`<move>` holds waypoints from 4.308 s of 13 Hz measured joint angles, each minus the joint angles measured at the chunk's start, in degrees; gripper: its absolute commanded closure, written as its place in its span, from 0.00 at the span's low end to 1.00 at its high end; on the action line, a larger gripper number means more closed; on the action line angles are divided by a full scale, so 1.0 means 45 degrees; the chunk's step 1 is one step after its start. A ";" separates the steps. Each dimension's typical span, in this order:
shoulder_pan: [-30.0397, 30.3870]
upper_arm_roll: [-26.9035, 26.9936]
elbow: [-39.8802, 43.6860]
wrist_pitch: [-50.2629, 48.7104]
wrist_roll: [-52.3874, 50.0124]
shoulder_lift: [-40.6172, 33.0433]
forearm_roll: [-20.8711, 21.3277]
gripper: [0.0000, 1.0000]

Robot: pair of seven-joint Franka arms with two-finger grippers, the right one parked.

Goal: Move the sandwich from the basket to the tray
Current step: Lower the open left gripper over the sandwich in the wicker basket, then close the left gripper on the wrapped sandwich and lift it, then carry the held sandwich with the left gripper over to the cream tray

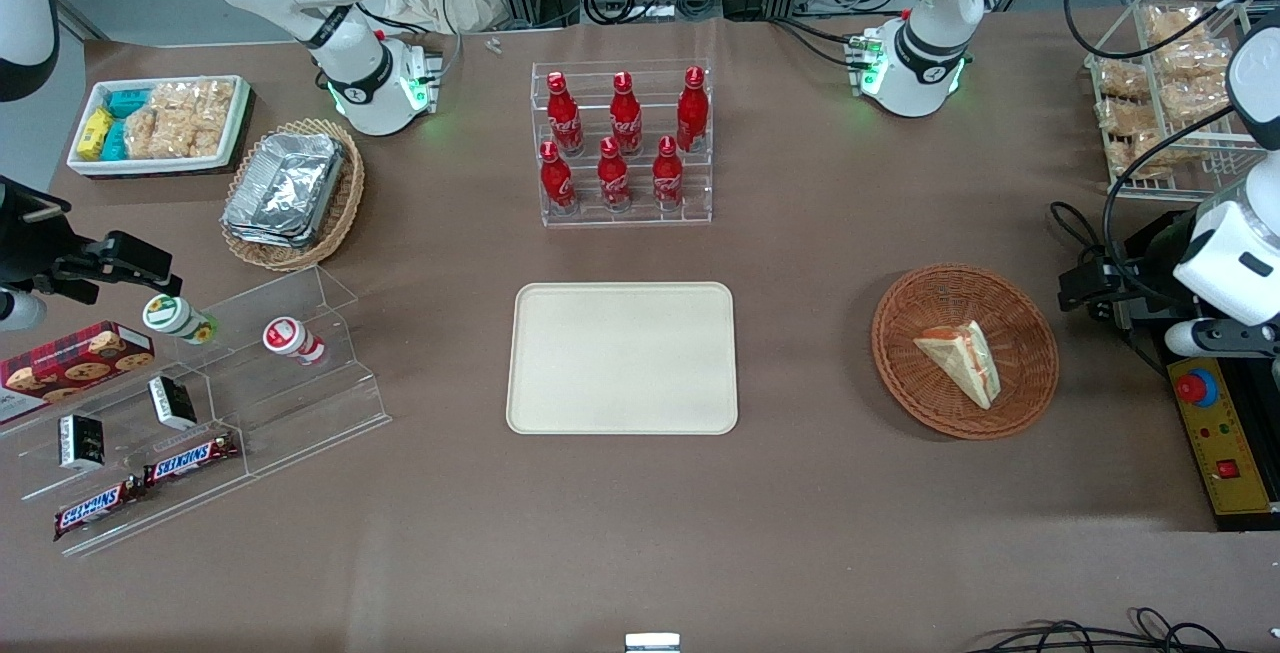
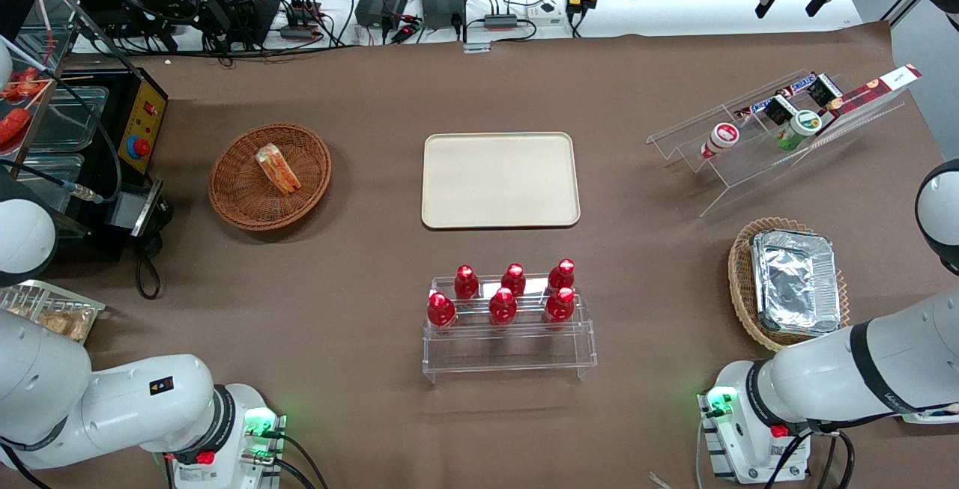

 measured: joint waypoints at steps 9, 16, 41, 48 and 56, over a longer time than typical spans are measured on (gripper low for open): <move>0.0011 0.0008 -0.0287 0.0070 -0.0834 0.0490 -0.0001 0.02; 0.0065 0.0133 -0.4539 0.5467 -0.4966 0.0858 0.0000 0.02; 0.0066 0.0138 -0.7976 1.0425 -0.7942 0.2059 -0.0001 0.66; 0.0064 0.0112 -0.7967 1.0428 -0.7909 0.2051 0.0062 0.84; -0.0998 -0.0481 -0.2232 0.1460 -0.7524 0.0987 0.0485 0.81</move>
